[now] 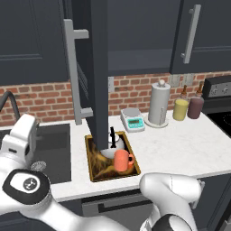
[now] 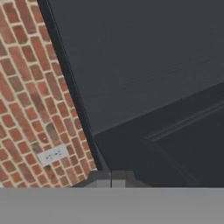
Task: Pick the kettle from the counter and place it on the tray. Then pick the mug from the cabinet and place it on the tray. Then close the cabinet doors.
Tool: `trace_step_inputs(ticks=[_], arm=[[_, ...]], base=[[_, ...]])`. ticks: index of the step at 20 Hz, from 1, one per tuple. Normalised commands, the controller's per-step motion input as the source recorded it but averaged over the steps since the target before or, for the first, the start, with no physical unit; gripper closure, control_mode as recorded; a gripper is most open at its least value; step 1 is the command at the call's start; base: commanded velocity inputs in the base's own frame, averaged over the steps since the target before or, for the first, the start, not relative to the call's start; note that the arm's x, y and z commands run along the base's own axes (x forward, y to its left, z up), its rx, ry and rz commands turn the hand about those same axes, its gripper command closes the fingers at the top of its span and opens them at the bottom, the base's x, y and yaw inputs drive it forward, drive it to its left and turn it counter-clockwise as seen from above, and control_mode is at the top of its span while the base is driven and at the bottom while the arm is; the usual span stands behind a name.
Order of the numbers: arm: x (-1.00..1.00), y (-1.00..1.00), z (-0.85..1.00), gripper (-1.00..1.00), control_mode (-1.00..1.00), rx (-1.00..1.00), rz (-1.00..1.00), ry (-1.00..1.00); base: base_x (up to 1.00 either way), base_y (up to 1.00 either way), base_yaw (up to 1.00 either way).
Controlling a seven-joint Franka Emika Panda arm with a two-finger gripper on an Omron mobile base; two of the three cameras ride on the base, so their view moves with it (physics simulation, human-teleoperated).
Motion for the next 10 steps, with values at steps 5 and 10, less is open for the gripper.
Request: trace_step_inputs(ticks=[5,10], arm=[[0.56,0.0,0.0,1.0,-1.0,0.0,-0.08,0.06],[0.51,0.01,0.0,1.0,-1.0,0.0,-0.11,0.03]], base=[[0.0,0.0,0.0],[0.0,0.0,0.0]])
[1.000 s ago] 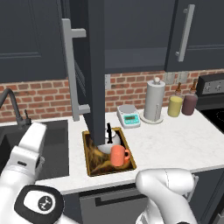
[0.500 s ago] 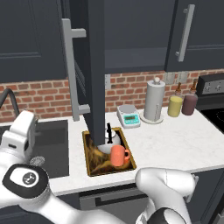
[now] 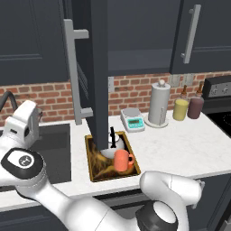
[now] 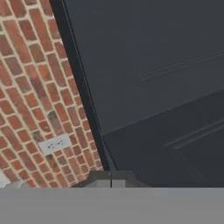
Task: Pick the kettle from the counter and place it on the tray. Then pick the mug from the cabinet and place it on the tray. Then close the cabinet doors.
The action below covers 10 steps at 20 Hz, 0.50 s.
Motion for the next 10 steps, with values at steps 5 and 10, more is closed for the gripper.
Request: trace_step_inputs(ticks=[5,10], arm=[[0.08,-0.15,0.04,1.0,-1.0,0.0,-0.14,0.0],[-0.19,-0.53,0.27,1.0,-1.0,0.0,-0.15,0.01]], base=[[0.0,0.0,0.0],[0.0,0.0,0.0]])
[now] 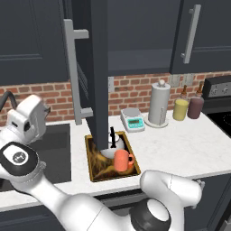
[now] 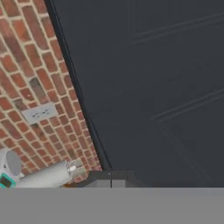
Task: Pick the kettle from the counter and place it on the tray. Then pick the mug from the cabinet and place it on the tray. Then close the cabinet doors.
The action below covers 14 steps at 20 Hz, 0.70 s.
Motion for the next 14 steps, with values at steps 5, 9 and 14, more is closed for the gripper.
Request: trace_step_inputs(ticks=[5,9,14], arm=[[-0.05,-0.68,0.42,1.0,-1.0,0.0,-0.06,0.1],[0.0,-0.8,0.32,1.0,-1.0,0.0,0.0,0.03],[0.0,-0.93,0.19,1.0,-1.0,0.0,0.0,0.0]], base=[[0.0,0.0,0.0],[0.0,0.0,0.0],[0.0,0.0,0.0]])
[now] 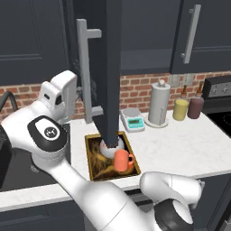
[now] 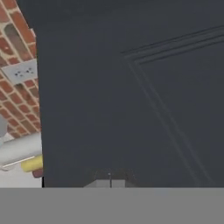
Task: Pick the kettle from the counter and place it on the tray. Then pick the mug from the cabinet and place it on the tray. Then close the cabinet doors.
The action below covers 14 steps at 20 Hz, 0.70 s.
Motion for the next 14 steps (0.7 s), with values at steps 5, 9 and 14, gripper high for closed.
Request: trace_step_inputs(ticks=[5,9,14], arm=[[0.0,-1.0,0.09,1.0,-1.0,0.0,0.0,0.0],[0.03,-0.97,0.0,1.0,-1.0,0.0,0.0,0.01],[0.32,-0.48,0.0,1.0,-1.0,0.0,0.0,0.09]], base=[[0.0,0.0,0.0],[0.0,0.0,0.0],[0.0,0.0,0.0]])
